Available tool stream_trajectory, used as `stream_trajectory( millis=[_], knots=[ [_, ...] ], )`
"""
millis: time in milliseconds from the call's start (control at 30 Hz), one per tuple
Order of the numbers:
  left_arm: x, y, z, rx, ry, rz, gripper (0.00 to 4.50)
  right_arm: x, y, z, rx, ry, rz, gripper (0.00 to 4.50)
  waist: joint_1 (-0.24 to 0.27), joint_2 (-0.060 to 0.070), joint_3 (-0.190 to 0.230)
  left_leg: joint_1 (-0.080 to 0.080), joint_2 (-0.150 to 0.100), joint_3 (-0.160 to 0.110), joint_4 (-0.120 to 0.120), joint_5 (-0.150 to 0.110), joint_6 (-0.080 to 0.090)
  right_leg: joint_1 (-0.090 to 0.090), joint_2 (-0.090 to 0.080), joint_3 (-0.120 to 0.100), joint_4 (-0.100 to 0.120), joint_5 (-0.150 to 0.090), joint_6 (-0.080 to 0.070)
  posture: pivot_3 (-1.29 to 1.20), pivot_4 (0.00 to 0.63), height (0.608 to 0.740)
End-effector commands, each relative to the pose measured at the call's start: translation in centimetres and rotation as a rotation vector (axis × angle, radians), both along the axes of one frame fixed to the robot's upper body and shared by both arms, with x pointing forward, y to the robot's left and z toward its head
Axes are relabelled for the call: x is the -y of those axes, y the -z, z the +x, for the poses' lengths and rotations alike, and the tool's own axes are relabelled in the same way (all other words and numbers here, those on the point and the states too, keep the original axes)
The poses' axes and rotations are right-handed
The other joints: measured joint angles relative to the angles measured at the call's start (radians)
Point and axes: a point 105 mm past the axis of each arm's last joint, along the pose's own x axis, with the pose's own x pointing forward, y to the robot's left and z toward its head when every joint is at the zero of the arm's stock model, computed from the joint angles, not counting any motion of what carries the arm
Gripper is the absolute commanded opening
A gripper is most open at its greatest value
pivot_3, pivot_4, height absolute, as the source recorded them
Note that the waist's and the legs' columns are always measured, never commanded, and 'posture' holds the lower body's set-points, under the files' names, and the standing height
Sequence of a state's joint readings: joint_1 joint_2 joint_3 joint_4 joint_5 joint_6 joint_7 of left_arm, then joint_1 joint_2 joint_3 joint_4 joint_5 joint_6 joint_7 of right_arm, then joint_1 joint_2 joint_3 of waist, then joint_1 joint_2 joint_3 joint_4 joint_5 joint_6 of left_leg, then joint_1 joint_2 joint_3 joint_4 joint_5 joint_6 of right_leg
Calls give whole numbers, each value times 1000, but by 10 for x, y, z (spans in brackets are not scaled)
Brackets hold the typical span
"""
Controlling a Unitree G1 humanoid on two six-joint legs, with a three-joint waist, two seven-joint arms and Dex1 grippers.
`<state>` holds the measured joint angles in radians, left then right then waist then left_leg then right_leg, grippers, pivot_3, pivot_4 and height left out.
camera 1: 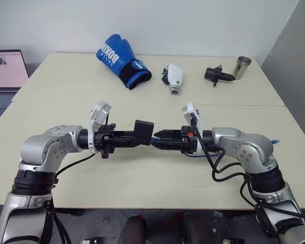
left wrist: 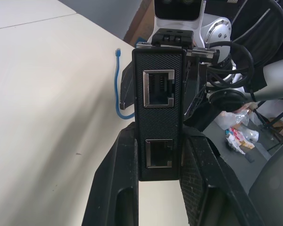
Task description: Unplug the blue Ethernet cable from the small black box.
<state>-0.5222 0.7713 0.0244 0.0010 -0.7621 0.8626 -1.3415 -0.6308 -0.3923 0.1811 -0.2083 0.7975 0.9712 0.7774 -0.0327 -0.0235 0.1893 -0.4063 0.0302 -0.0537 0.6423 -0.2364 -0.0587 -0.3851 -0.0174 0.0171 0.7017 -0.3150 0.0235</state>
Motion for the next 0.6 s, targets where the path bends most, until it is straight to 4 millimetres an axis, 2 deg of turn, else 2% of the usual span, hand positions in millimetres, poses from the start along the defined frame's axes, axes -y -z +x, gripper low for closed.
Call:
stream_trajectory(
  millis=[33, 267, 600],
  knots=[
    [2, -9, -2, 54, 16, 8, 778, -2, -7, -1, 36, -17, 2, 1673, 0, 0, 0, 0, 0, 0, 0, 0, 0, 0, 0, 0, 0, 0, 0, 0, 150, 740],
    [3, -9, -2, 52, 19, 6, 778, -1, -6, -1, 34, -25, -6, 99, 0, 0, 0, 0, 0, 0, 0, 0, 0, 0, 0, 0, 0, 0, 0, 0, 150, 740],
    [2, -11, -2, 63, 22, -3, 778, 3, -3, -2, 28, -42, -33, 89, 0, 0, 0, 0, 0, 0, 0, 0, 0, 0, 0, 0, 0, 0, 0, 0, 150, 740]
  ],
)
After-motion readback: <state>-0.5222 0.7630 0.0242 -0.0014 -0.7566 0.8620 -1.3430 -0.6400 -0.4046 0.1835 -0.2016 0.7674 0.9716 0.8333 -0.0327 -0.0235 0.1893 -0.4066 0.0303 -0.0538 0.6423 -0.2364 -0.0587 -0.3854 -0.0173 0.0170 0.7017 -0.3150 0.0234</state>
